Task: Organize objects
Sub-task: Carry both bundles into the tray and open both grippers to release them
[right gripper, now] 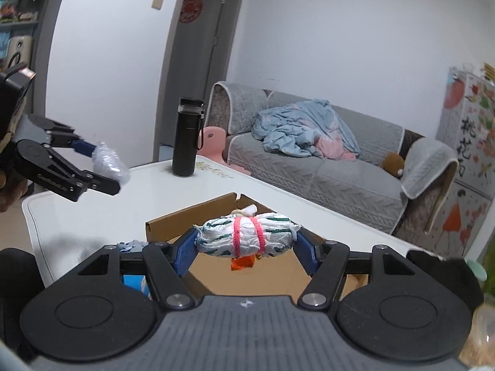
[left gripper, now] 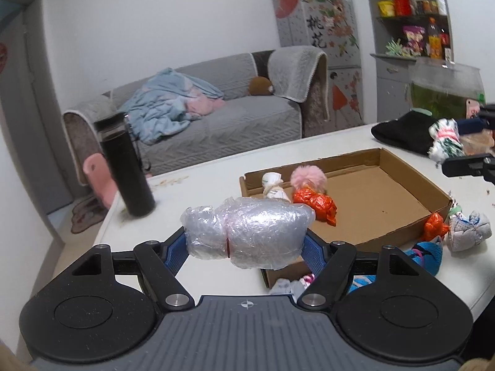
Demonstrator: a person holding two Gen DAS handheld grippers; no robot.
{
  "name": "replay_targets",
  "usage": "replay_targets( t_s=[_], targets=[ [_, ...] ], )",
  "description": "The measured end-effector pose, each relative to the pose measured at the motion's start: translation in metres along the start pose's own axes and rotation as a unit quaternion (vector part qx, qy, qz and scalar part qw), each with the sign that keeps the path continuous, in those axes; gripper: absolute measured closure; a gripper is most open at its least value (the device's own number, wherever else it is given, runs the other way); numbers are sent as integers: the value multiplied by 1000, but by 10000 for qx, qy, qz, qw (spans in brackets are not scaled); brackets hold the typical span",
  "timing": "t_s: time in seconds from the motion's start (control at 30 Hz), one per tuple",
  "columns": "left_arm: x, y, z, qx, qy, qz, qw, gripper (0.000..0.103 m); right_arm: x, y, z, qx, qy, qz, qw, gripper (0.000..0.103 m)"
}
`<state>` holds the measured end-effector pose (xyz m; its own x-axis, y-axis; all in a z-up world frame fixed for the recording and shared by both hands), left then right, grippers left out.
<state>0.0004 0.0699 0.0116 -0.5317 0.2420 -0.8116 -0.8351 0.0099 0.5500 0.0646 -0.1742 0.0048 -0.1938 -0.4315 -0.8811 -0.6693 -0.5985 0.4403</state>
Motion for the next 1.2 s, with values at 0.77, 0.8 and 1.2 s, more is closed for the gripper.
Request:
replay_targets(
  t_s=[0.77, 0.8, 1.2],
  targets=[
    [-27, -133, -30, 1402, -1175, 1382, 9734, 25, -3, -112, 5, -853, 582, 1166, 9878, 41],
    [-25, -137, -31, 1428, -1173, 1469, 9717, 25, -2, -116, 5, -880, 586, 1237, 9867, 41],
    [-8, -167, -39, 1591, -1558, 2022, 9537, 24, 11, -148, 9, -1147, 770, 1822, 9735, 40]
  ],
)
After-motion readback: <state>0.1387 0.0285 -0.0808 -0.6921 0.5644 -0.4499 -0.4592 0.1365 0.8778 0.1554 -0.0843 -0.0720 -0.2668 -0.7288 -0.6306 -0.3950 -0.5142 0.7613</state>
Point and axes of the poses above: each gripper's, at about its wrist camera, not at the fingertips, and y roughly against the way its jaws point, z to its left, x to its underside, the point moved 3 cm from there along -y, roughly the way its jaws point, and after that the axes turned 3 degrees about z, right-handed, at the moved point
